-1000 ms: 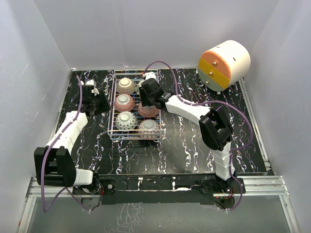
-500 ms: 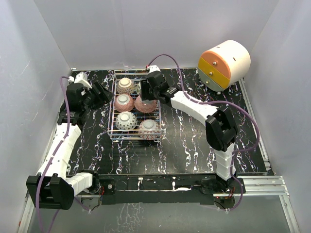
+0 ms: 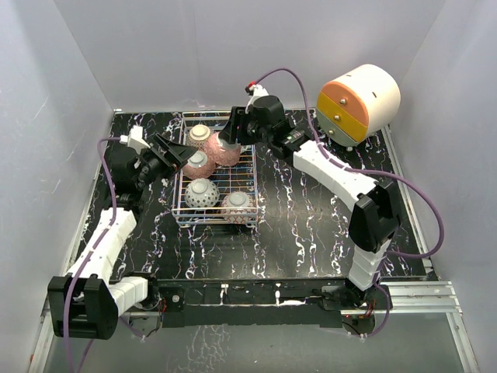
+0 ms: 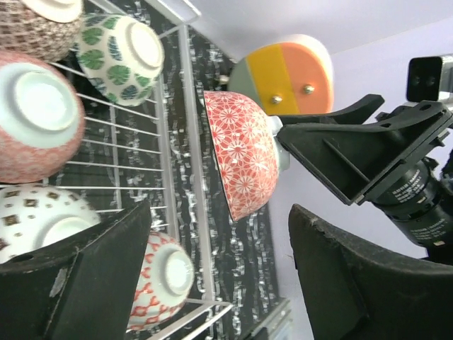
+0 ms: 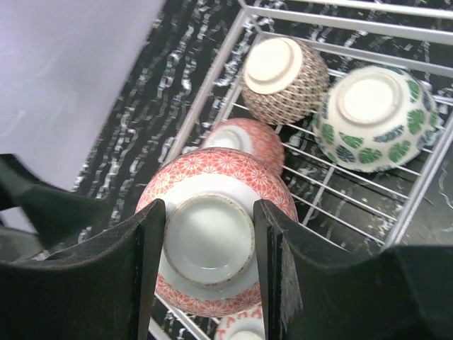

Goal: Unload the bowls from the dish rack

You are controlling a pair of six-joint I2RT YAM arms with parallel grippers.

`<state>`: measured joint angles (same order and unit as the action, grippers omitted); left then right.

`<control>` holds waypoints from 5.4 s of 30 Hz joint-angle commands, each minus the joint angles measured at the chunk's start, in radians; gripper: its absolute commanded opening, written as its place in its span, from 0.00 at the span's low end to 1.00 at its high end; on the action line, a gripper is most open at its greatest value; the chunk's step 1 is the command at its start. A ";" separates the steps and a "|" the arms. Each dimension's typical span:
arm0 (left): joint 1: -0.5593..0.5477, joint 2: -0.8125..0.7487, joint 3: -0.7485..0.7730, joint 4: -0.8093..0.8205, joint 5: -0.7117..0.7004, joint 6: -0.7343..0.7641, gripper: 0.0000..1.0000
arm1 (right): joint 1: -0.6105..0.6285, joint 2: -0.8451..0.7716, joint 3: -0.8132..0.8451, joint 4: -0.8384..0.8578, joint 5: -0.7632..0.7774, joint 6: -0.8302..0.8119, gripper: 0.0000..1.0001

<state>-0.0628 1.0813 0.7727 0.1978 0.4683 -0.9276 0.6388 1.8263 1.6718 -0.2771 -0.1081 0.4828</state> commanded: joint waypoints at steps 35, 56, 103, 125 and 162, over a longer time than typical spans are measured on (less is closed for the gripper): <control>-0.016 0.220 -0.193 0.982 0.231 -0.511 0.94 | -0.049 -0.087 -0.057 0.285 -0.312 0.155 0.34; -0.055 0.278 -0.188 1.132 0.220 -0.601 0.24 | -0.048 -0.087 -0.103 0.329 -0.339 0.167 0.34; -0.746 0.818 0.870 -0.526 -0.426 0.500 0.00 | -0.415 -0.730 -0.722 0.029 0.304 0.077 0.59; -0.927 1.227 1.376 -0.907 -0.702 0.804 0.00 | -0.470 -0.784 -0.768 -0.009 0.332 0.022 0.59; -1.040 1.110 1.334 -0.983 -0.736 0.970 0.39 | -0.475 -0.731 -0.798 -0.017 0.249 0.022 0.62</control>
<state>-1.0790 2.3768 2.1372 -0.8146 -0.3527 0.0422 0.1528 1.0599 0.8543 -0.3431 0.1925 0.4992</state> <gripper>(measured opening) 0.390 0.609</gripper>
